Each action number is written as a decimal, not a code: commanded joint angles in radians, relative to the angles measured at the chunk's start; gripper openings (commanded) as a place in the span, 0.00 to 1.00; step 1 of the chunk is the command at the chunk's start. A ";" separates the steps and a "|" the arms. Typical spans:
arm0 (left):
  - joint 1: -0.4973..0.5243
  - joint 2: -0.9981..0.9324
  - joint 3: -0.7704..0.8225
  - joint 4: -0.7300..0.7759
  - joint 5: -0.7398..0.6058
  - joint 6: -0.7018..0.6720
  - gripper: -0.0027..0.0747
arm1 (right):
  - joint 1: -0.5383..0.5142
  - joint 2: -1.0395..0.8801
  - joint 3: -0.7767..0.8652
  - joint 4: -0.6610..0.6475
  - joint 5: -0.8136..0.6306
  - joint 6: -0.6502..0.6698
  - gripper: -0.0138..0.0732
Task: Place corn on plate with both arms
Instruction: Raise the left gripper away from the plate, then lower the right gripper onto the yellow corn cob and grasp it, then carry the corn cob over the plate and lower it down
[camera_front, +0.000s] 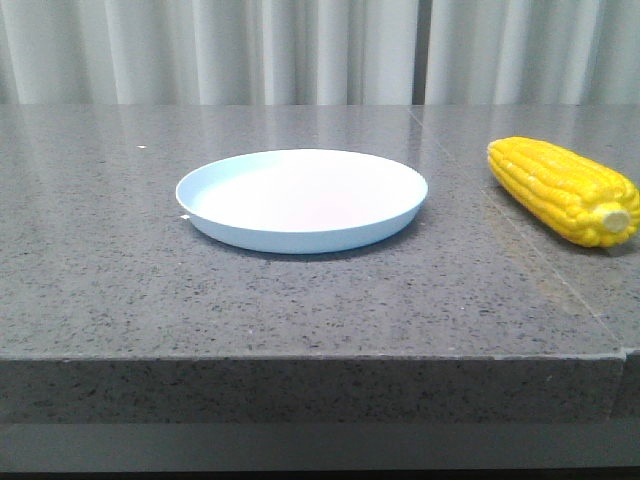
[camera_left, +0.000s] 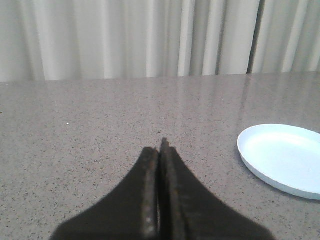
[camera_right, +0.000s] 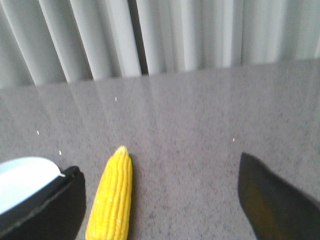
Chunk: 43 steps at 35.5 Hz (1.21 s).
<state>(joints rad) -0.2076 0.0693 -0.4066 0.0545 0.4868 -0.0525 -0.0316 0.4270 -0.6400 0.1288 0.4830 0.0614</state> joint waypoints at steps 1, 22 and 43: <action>0.001 0.001 -0.022 0.001 -0.094 -0.007 0.01 | -0.003 0.135 -0.089 0.000 -0.002 -0.012 0.90; 0.001 0.003 -0.022 0.001 -0.094 -0.007 0.01 | 0.167 0.814 -0.389 0.123 0.091 -0.012 0.90; 0.001 0.003 -0.022 0.001 -0.094 -0.007 0.01 | 0.201 1.068 -0.493 0.126 0.250 -0.012 0.59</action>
<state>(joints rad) -0.2076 0.0599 -0.4053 0.0565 0.4828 -0.0525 0.1702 1.5337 -1.1000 0.2392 0.7474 0.0614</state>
